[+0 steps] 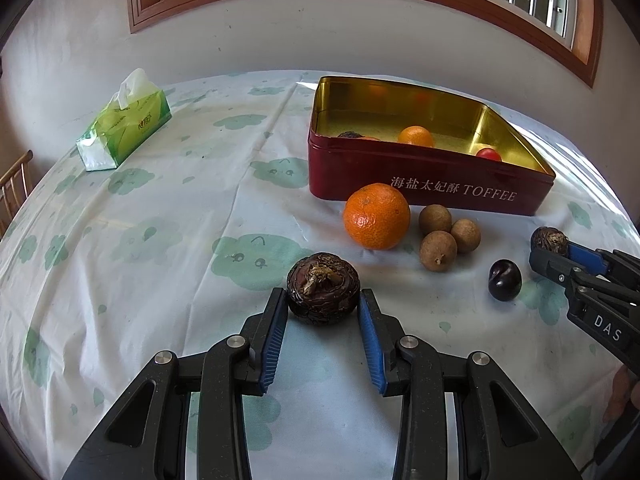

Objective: Organize fruits
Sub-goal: 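Lift and carry both dark brown fruits over the red tin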

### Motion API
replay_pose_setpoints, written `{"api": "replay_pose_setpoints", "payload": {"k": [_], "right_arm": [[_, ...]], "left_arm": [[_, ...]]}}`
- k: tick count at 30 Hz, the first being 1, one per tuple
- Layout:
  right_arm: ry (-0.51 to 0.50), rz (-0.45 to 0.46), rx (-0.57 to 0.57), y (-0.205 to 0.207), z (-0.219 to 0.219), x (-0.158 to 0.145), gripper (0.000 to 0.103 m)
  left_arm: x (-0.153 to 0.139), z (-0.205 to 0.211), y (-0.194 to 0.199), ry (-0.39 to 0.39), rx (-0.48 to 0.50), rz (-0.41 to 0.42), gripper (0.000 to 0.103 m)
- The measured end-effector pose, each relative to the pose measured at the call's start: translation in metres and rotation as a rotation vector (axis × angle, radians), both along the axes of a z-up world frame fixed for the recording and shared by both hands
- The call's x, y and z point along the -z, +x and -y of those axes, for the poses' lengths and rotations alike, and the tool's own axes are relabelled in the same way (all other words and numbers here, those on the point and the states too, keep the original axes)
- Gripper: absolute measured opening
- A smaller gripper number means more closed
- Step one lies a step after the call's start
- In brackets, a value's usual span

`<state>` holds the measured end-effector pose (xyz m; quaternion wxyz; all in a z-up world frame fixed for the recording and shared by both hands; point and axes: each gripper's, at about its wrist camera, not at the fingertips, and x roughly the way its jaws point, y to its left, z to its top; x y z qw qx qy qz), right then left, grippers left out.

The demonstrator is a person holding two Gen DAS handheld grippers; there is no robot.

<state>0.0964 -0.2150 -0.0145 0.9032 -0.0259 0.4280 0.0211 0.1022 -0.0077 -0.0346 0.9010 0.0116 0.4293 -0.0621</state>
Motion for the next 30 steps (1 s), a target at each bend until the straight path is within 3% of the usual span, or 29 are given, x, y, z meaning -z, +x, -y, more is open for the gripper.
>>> {"api": "replay_pose_setpoints", "payload": {"k": [18, 30], "right_arm": [[0.057, 0.064, -0.003, -0.004, 0.008, -0.030, 0.034], [0.024, 0.103, -0.024, 0.013, 0.006, -0.046, 0.034]], "left_arm": [[-0.038, -0.009, -0.001, -0.036, 0.002, 0.078, 0.037], [-0.064, -0.020, 0.022, -0.037, 0.011, 0.132, 0.037]]}}
